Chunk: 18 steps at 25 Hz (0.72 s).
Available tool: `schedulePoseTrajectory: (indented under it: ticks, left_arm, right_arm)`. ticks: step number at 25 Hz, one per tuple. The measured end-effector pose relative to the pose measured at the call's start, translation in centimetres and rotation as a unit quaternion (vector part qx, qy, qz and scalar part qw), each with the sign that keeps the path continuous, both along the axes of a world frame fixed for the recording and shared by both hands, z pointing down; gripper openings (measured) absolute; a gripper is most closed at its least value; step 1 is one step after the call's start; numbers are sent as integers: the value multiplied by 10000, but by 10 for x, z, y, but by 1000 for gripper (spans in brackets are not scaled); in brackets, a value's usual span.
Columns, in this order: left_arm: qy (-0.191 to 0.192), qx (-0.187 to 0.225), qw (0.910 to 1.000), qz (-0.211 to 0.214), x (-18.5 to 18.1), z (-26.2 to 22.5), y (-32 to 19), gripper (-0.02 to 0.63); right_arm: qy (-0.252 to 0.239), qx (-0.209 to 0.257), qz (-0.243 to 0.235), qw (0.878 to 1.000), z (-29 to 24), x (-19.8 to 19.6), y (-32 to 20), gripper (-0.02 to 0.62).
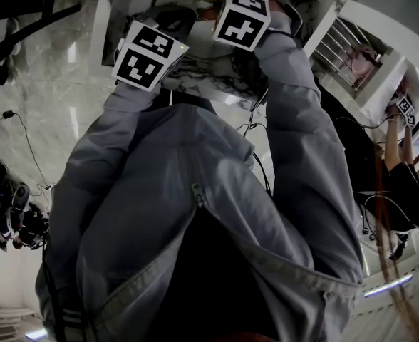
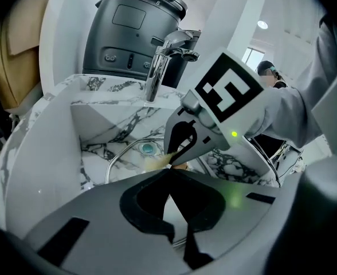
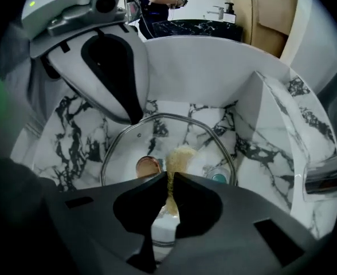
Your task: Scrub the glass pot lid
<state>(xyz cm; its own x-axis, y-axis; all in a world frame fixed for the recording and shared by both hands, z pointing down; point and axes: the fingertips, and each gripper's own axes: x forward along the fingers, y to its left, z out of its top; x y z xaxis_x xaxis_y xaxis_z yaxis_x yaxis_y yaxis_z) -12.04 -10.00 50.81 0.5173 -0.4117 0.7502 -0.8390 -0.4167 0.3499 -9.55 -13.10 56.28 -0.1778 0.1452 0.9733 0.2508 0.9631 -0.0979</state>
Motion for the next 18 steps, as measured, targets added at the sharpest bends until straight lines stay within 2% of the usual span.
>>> schedulePoseTrajectory:
  ticks: [5,13,18]
  left_arm:
    - [16,128,9999,-27,1,-8,5,15]
    - [-9,248,9996,-136,-2,-18,14,15]
    - [-31,286,9995,-103,3,-21,19,15]
  right_arm:
    - [77,603,-422,9973,-14,12,26,48]
    - [131,521,-416,9977,-3,40,81,49]
    - [291,930,-626,9933,19,52,87,48]
